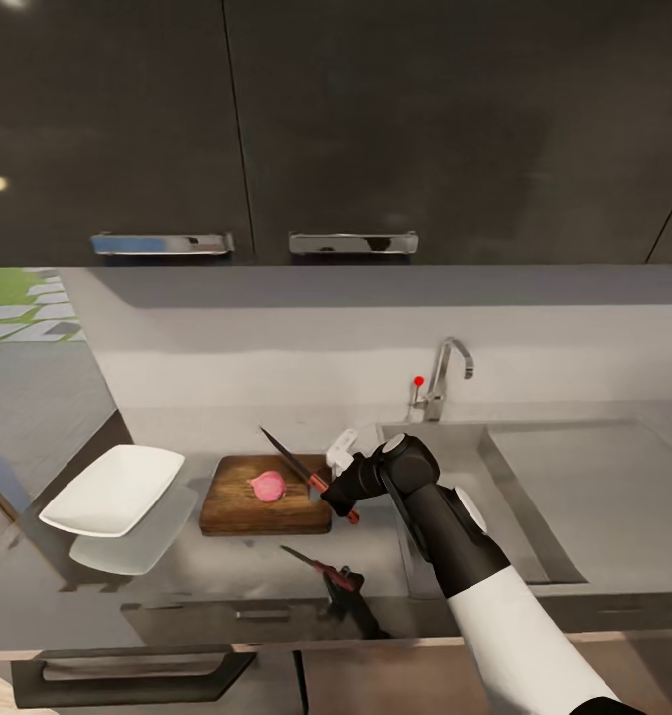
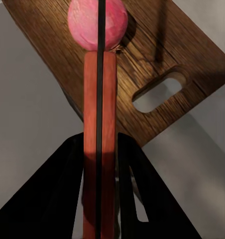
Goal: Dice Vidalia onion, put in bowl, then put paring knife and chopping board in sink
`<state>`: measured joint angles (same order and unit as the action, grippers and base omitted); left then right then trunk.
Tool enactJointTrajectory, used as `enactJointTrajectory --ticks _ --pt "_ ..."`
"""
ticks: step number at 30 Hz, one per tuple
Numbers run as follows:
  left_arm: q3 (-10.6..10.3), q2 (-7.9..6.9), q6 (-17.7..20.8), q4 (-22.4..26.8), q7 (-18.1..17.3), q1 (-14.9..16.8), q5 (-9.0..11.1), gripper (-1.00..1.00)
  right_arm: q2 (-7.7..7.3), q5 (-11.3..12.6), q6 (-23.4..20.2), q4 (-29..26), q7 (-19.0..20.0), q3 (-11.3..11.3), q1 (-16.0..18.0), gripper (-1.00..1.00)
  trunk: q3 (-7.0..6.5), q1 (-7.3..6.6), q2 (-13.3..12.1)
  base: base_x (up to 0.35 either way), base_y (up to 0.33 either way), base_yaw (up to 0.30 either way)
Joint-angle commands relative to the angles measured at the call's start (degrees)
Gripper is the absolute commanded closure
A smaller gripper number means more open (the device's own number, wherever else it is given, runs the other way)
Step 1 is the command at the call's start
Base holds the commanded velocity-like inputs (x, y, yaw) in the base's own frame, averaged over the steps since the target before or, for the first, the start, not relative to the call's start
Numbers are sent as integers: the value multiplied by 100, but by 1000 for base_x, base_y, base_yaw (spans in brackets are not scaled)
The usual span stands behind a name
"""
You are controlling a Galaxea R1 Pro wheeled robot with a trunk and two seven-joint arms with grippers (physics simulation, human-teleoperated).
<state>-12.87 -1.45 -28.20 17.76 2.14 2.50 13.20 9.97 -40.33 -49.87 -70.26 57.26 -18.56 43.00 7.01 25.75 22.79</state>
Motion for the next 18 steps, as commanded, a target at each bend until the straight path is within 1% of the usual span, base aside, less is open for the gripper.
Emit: enactJointTrajectory --ticks 1,18 --pt "-49 -5 -19 0 23 4 44 -100 2 -54 -23 -6 58 1 6 100 13 4 12 17 -18 0" --pt "-43 -14 -19 0 23 4 49 -100 2 -54 -23 -6 58 1 6 100 13 4 12 8 2 0"
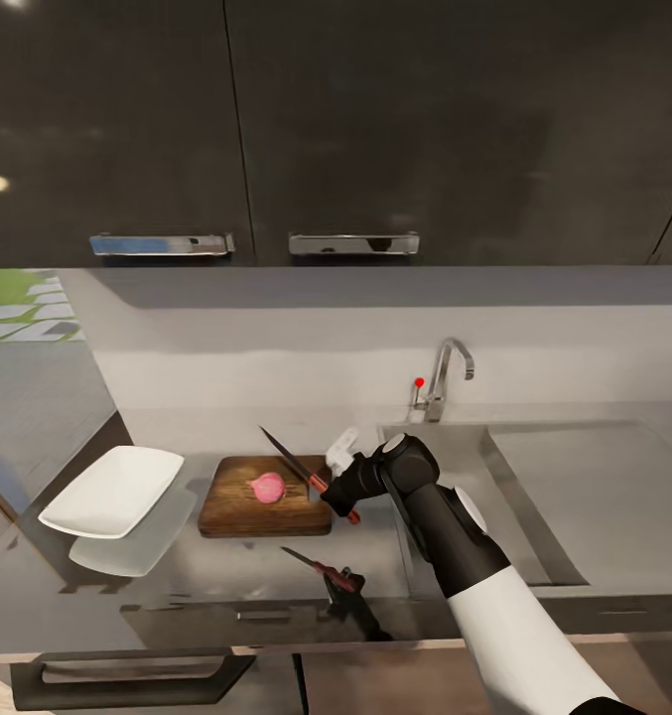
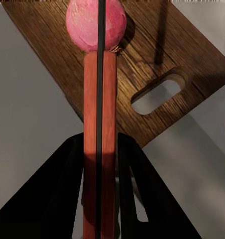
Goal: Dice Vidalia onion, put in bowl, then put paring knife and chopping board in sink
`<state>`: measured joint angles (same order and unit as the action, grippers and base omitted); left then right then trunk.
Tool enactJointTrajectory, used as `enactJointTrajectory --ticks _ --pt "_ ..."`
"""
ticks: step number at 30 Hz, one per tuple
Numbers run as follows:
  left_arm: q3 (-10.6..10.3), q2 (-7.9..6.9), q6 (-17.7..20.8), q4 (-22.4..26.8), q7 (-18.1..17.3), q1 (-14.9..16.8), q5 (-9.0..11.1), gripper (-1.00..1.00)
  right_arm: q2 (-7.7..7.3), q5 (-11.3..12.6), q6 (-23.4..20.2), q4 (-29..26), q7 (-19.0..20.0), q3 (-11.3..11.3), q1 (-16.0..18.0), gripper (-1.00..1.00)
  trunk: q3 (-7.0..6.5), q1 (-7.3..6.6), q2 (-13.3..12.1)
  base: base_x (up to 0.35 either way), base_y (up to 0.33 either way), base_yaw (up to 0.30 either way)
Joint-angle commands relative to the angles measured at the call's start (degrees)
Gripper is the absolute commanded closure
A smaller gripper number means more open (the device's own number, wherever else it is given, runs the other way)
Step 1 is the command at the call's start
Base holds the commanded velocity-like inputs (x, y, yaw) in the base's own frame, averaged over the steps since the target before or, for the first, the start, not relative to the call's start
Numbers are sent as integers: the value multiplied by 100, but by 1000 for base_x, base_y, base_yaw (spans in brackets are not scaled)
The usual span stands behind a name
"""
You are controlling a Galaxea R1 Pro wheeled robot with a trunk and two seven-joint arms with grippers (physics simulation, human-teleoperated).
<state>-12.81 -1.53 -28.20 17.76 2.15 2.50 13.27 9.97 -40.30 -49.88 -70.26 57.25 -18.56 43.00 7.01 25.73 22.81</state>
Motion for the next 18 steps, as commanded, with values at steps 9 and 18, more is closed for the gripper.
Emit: enactJointTrajectory --ticks 9,18 --pt "-54 -5 -19 0 22 5 43 -100 3 -57 -23 -5 59 2 6 100 12 5 11 145 72 0" --pt "-55 -5 -19 0 22 5 41 -100 3 -57 -30 0 66 -6 6 100 12 5 11 11 4 0"
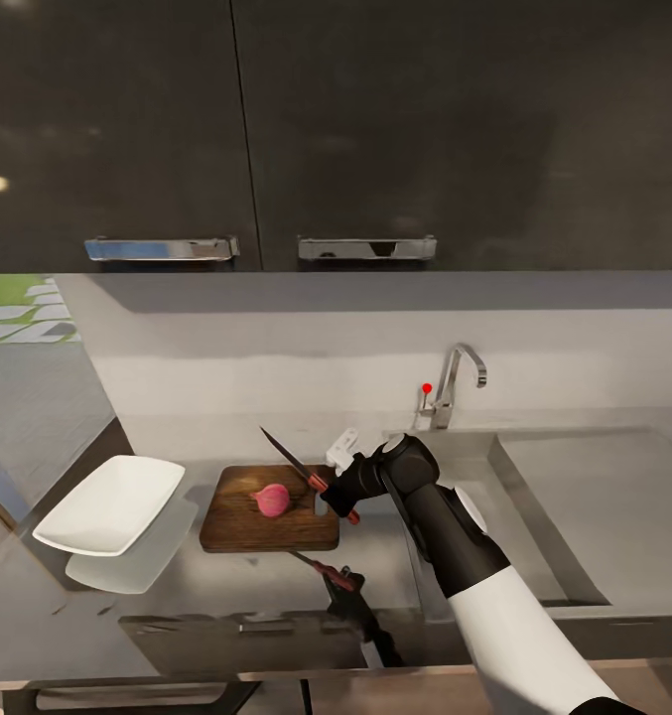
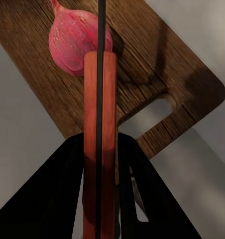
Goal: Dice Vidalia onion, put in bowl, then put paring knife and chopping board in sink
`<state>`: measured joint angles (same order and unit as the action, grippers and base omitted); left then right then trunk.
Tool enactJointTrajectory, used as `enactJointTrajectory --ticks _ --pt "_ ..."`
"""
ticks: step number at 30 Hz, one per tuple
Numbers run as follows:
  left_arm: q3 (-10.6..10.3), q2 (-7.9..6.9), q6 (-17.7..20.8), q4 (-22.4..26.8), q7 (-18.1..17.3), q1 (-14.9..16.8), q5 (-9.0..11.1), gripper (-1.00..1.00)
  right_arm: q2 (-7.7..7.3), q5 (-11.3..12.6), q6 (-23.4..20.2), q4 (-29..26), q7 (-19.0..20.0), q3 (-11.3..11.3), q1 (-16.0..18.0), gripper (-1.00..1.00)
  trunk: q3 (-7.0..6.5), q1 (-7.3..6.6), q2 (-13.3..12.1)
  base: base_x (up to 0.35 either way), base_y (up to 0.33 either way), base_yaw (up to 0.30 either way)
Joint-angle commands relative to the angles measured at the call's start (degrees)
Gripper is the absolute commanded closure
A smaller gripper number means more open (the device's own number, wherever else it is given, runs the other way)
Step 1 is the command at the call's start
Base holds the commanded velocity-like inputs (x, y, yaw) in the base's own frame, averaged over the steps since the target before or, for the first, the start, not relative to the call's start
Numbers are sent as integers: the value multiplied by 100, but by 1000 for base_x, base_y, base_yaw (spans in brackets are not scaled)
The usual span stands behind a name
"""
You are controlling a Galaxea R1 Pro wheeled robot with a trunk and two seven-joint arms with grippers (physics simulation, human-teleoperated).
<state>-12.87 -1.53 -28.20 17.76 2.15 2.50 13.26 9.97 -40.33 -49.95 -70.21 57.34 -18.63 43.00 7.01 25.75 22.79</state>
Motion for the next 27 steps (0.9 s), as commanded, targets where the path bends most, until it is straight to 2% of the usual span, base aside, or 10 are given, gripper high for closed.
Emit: enactJointTrajectory --ticks 1,27 --pt "-48 -5 -19 0 23 4 43 -100 3 -54 -23 -5 58 1 6 100 13 3 12 1 0 0" --pt "-47 -6 -19 0 20 4 45 -100 3 -54 -23 37 58 0 6 100 13 3 12 0 2 0"
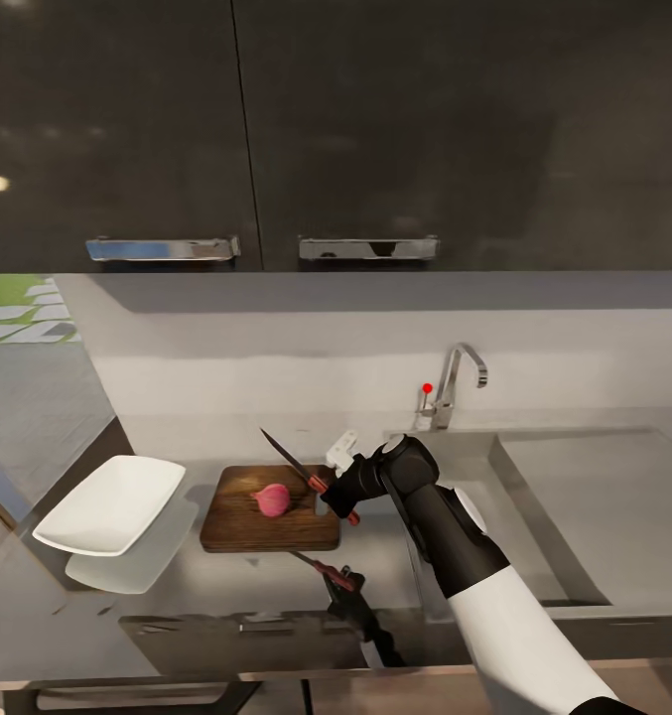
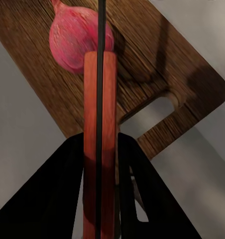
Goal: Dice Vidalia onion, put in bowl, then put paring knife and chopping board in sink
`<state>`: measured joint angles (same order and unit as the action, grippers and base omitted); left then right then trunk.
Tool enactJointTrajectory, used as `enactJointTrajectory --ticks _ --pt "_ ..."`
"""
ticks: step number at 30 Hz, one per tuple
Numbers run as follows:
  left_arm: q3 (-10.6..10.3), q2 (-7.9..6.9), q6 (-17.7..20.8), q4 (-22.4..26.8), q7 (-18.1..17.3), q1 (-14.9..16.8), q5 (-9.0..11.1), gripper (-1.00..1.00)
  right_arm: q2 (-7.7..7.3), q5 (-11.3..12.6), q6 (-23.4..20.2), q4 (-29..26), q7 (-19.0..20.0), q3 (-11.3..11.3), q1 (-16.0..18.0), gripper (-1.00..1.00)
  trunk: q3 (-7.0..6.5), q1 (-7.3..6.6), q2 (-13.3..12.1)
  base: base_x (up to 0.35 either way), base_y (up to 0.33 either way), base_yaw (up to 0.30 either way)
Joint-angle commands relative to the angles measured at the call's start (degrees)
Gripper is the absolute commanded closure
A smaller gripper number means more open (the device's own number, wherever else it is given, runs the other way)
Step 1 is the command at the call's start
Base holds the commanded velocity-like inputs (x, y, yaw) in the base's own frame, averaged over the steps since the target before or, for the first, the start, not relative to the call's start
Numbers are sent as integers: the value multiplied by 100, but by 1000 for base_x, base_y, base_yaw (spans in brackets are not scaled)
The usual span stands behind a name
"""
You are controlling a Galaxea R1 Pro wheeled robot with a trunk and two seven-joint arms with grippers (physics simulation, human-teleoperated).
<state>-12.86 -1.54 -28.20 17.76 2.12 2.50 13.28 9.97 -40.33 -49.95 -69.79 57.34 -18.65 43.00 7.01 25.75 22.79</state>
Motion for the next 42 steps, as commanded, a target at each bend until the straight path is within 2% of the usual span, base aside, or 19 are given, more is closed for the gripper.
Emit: enactJointTrajectory --ticks 1,10,33,42 --pt "-49 -5 -19 0 21 5 42 -100 3 -54 -23 -4 58 1 6 100 13 4 13 0 57 0" --pt "-46 -4 -19 1 20 5 43 -100 3 -54 -23 32 58 1 6 100 13 4 13 0 109 0" --pt "-50 -4 -19 0 17 5 41 -100 3 -54 -23 128 58 -7 6 100 14 4 13 0 3 0" --pt "-50 -4 -19 0 18 5 42 -100 3 -54 -23 132 58 -7 6 100 69 4 13 0 0 0"
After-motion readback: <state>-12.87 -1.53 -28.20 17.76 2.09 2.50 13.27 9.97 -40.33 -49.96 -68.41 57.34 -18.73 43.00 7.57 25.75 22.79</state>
